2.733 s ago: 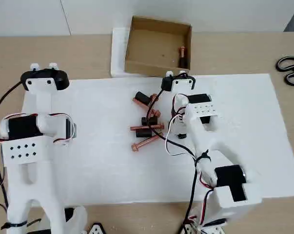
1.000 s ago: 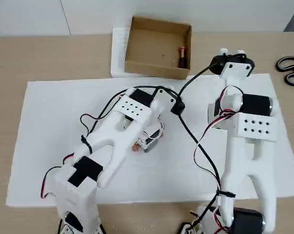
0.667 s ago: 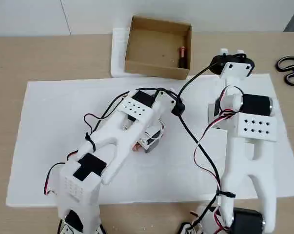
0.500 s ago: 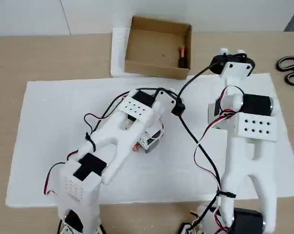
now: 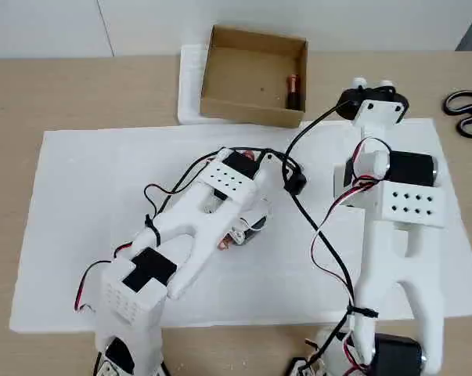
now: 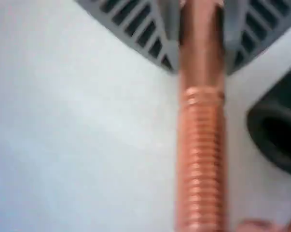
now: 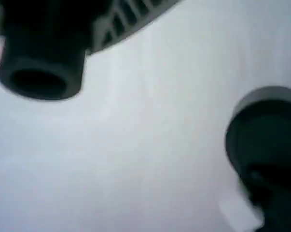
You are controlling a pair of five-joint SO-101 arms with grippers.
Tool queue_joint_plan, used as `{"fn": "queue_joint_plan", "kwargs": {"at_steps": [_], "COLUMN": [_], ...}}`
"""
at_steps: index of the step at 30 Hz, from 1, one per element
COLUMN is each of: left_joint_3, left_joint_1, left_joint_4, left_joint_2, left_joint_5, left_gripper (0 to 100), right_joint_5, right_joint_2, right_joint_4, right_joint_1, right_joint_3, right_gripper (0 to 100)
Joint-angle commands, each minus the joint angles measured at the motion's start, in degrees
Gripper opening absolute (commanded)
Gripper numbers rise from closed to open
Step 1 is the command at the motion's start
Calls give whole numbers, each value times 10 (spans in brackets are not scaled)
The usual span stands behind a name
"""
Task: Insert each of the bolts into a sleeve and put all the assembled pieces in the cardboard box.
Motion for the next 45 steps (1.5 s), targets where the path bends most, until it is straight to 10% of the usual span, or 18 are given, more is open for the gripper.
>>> {"fn": "queue_joint_plan", "kwargs": {"at_steps": [1, 11, 26, 45], "left_joint_3": [-15, -22, -22, -56], "left_joint_1": [12, 22, -216, -248], "left_joint_4": [14, 75, 84, 85], "left_joint_2": [-3, -112, -175, -41], "left_joint_5": [-10, -87, -468, -825], "left_gripper": [6, 6, 6, 6], "right_joint_5": [4, 3, 3, 6], "right_joint_2": [-26, -26, -24, -22], "right_joint_4": [-5, -5, -5, 1], "right_joint_1": [3, 0, 0, 3], "right_joint_3": [-3, -3, -3, -3], "right_gripper": [4, 4, 4, 4]}}
